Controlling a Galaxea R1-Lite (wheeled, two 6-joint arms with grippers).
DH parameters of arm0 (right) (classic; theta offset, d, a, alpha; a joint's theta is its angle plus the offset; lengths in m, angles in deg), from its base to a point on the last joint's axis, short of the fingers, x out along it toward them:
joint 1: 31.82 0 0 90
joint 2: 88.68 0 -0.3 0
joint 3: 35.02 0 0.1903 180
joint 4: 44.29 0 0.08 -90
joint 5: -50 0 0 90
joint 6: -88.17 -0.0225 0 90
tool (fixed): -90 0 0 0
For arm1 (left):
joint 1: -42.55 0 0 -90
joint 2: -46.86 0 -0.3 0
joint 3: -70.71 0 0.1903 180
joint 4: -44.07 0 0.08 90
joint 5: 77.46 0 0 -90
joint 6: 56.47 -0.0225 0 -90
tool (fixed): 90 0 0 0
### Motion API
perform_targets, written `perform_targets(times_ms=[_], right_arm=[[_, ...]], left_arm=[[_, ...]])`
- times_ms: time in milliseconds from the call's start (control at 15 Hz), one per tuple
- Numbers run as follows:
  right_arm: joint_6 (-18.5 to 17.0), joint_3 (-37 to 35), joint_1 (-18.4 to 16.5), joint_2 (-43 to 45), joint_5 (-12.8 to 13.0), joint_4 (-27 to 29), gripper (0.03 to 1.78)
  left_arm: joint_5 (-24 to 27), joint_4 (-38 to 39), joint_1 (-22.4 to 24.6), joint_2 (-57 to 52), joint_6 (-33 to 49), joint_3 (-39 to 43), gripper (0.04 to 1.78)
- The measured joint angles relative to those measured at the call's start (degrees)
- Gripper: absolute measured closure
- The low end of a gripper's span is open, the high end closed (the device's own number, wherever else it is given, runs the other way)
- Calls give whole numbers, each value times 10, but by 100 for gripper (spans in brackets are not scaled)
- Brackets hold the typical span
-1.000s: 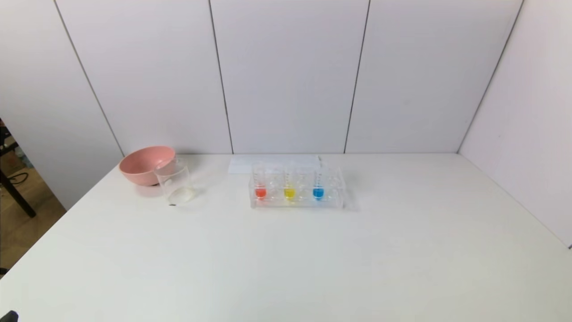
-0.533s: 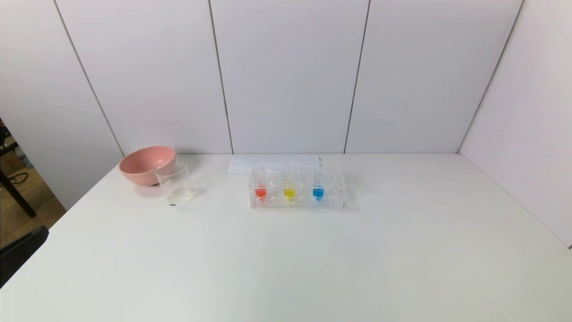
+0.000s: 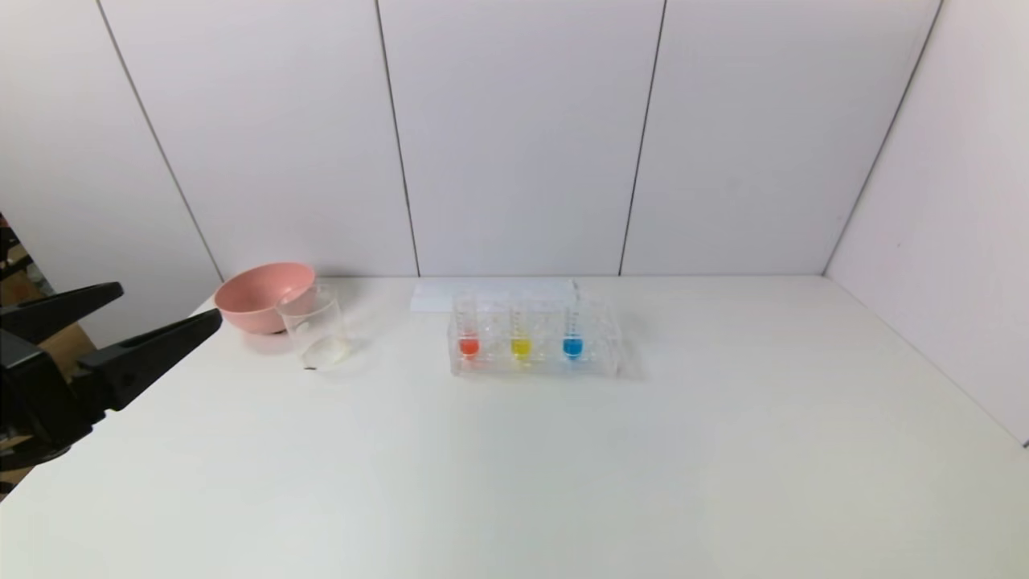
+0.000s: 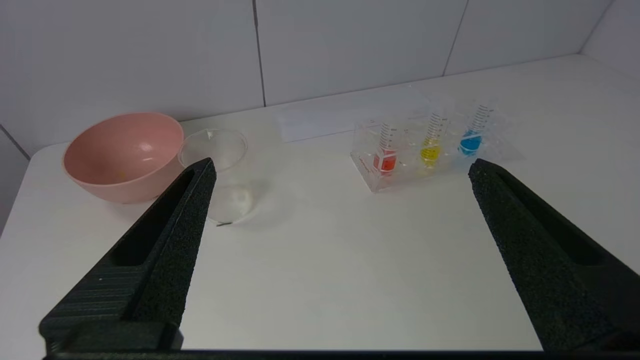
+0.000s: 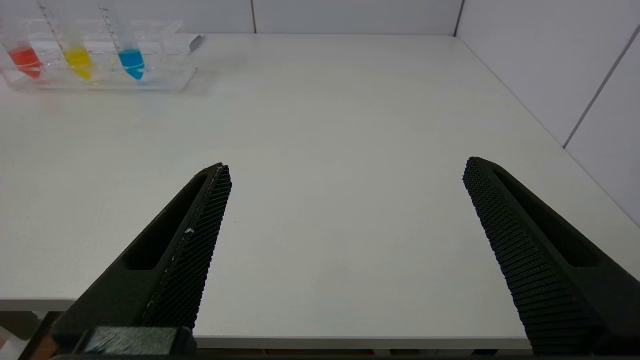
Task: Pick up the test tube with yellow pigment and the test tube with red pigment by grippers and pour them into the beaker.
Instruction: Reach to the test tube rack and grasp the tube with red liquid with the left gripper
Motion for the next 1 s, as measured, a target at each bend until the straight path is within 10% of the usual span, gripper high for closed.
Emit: perform_targets(times_ms=[1000], right_arm=[[0, 0, 0, 0, 0, 0, 11]], left_arm=[[-145, 320, -174, 380, 13, -44, 5]])
